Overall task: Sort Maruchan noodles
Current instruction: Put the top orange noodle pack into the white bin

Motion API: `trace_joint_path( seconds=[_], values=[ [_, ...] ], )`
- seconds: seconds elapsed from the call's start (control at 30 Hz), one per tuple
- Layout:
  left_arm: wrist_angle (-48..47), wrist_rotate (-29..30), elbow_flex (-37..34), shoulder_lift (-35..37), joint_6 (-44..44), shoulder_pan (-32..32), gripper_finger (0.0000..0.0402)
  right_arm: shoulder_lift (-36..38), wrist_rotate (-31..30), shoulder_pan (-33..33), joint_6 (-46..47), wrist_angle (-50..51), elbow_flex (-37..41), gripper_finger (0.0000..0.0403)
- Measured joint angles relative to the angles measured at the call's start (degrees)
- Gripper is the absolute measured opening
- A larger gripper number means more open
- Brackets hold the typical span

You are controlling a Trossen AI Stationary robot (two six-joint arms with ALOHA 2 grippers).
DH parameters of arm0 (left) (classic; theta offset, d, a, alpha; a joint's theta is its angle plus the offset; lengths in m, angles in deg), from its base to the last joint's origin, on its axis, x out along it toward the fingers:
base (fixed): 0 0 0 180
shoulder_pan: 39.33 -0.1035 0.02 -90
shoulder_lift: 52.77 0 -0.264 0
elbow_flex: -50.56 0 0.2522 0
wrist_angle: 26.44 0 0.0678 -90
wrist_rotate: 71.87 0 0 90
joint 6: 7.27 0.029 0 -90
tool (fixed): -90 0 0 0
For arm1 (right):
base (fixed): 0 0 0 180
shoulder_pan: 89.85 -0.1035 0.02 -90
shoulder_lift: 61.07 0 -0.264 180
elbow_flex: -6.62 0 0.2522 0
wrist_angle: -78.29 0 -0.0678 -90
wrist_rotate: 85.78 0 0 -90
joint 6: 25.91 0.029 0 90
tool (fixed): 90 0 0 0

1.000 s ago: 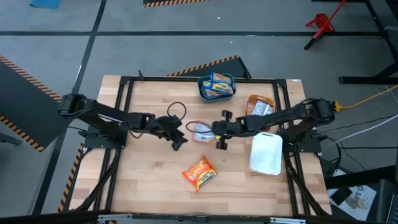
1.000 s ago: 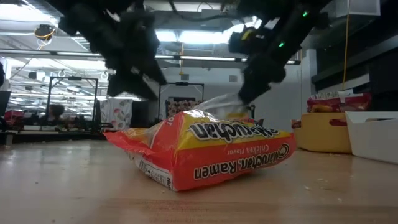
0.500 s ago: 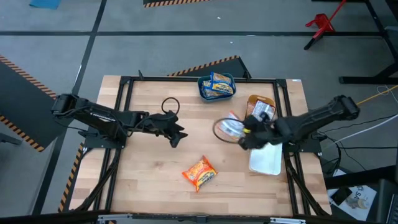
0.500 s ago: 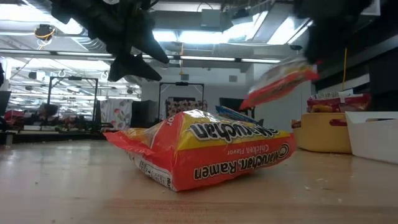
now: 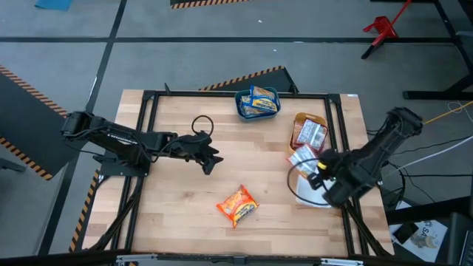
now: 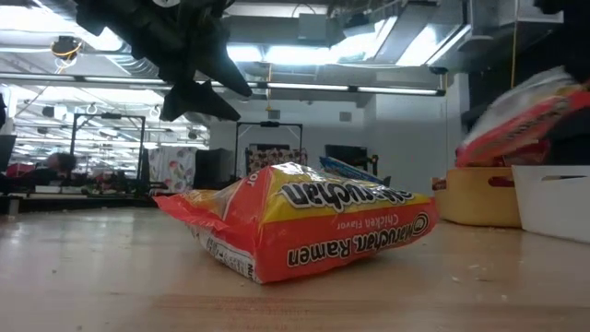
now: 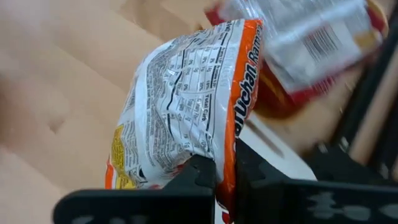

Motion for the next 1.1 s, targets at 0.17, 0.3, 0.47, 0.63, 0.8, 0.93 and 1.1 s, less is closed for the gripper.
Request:
trace_joint_path(
  seconds=[0.17, 0.3, 0.47, 0.63, 0.8, 0.93, 1.1],
  values=[
    [0.00, 0.01, 0.00, 0.00, -0.02, 0.00, 0.0212, 0.00, 10.17, -5.78, 6.28, 4.96, 0.00, 0.0000],
    [0.00, 0.01, 0.00, 0.00, -0.02, 0.00, 0.0212, 0.00, 17.76, -9.44, 7.05, 5.44, 0.00, 0.0000],
    [0.00, 0.76, 0.00, 0.00, -0.05, 0.00, 0.0212, 0.00, 21.07, -11.90, 9.86, 5.88, 0.00, 0.0000],
    [0.00, 1.13, 0.00, 0.00, -0.09, 0.00, 0.0212, 0.00, 23.67, -12.53, 8.73, 5.96, 0.00, 0.0000],
    [-0.01, 1.16, 0.00, 0.00, -0.37, 0.00, 0.0212, -0.02, 28.33, -12.53, 6.43, 6.03, -1.08, 0.0000],
    [0.00, 2.55, 0.00, 0.00, -0.37, 0.00, 0.0212, -0.02, 28.16, -12.53, 6.92, 6.01, -1.90, 0.0000],
    [0.01, 4.25, 0.00, 0.00, -0.47, 0.00, 0.0212, -0.37, 24.18, -12.47, 13.73, 5.82, -0.87, 0.0000]
  ],
)
